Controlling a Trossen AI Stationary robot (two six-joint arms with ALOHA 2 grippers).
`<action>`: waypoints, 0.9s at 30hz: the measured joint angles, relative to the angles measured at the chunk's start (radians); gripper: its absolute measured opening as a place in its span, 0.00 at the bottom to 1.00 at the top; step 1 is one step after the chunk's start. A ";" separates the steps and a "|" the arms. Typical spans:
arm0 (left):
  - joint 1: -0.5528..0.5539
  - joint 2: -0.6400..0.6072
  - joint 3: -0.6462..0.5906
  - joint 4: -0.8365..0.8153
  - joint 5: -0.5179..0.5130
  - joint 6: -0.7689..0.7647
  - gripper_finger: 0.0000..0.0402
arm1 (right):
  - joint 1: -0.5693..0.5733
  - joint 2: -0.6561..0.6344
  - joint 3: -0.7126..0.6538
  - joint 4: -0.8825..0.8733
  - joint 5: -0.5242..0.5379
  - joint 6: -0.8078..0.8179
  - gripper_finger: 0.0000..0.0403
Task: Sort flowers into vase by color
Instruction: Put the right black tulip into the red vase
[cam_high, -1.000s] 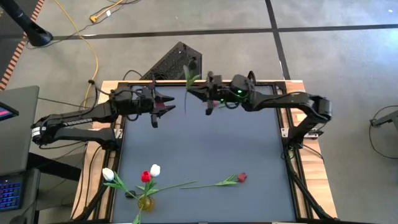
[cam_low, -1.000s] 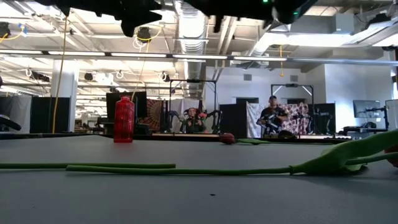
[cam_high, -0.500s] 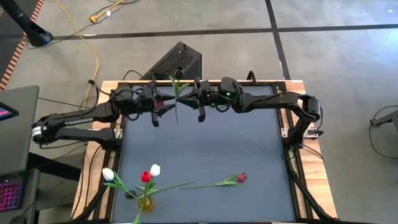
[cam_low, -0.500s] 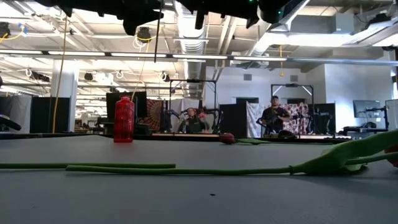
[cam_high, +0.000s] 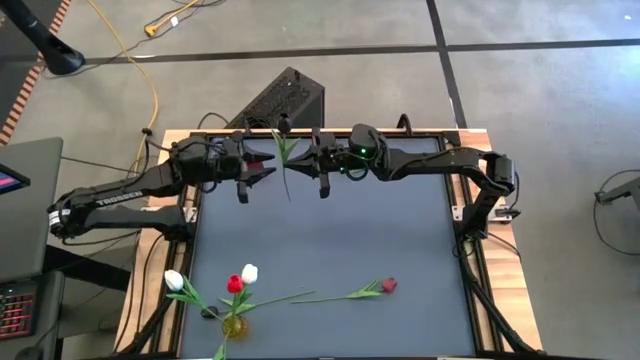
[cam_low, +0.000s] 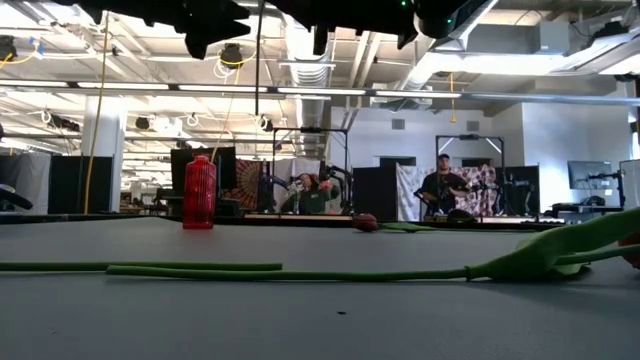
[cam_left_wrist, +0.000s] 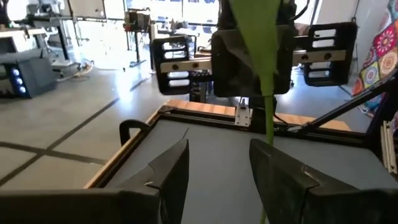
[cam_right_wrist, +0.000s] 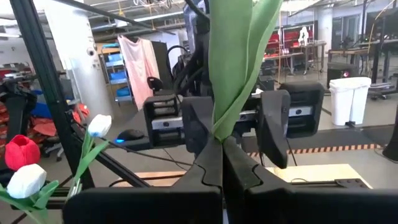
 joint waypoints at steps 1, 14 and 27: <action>0.003 -0.002 0.000 -0.004 0.010 -0.008 0.39 | 0.000 0.000 0.000 0.000 0.000 -0.001 0.05; 0.004 0.094 0.000 0.090 0.223 -0.074 0.39 | 0.009 0.000 0.000 0.017 0.005 -0.026 0.05; 0.004 0.112 0.000 0.124 0.297 -0.081 0.39 | 0.014 0.000 0.000 0.018 0.008 -0.026 0.05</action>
